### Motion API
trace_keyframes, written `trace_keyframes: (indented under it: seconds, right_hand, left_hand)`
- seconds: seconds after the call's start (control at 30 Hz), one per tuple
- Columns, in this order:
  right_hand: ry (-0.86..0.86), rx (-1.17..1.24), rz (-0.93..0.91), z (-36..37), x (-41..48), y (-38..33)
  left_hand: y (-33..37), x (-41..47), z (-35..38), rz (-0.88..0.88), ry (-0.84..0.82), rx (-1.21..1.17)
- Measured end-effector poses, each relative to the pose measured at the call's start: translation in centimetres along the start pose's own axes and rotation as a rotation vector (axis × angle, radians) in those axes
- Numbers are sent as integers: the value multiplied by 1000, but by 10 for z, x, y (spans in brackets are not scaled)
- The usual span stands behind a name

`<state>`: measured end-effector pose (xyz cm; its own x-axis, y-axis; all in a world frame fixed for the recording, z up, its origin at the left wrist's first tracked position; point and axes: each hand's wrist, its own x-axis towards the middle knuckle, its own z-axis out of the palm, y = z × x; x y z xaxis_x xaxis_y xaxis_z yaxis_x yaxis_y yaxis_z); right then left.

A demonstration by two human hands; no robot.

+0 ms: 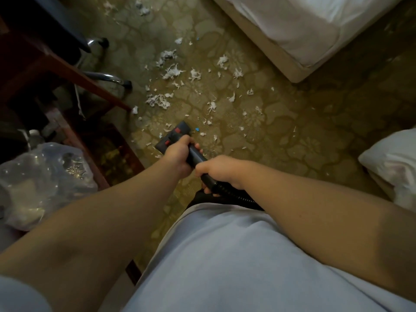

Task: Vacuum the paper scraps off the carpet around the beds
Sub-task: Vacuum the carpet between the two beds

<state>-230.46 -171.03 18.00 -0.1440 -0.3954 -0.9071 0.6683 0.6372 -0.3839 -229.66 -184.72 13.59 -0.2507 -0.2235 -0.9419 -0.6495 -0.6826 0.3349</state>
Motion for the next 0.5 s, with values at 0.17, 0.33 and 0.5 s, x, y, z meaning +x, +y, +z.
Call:
trace_keyframes:
  seconds: [0.17, 0.33, 0.5]
  right_hand:
    - [25, 36, 17, -34, -34, 61]
    - [37, 33, 51, -77, -78, 146]
    - [63, 20, 82, -128, -133, 238]
  left_hand:
    - [-64, -16, 38, -19, -34, 28]
    - [-154, -42, 84, -37, -60, 46]
    - [-256, -76, 138, -24, -53, 43]
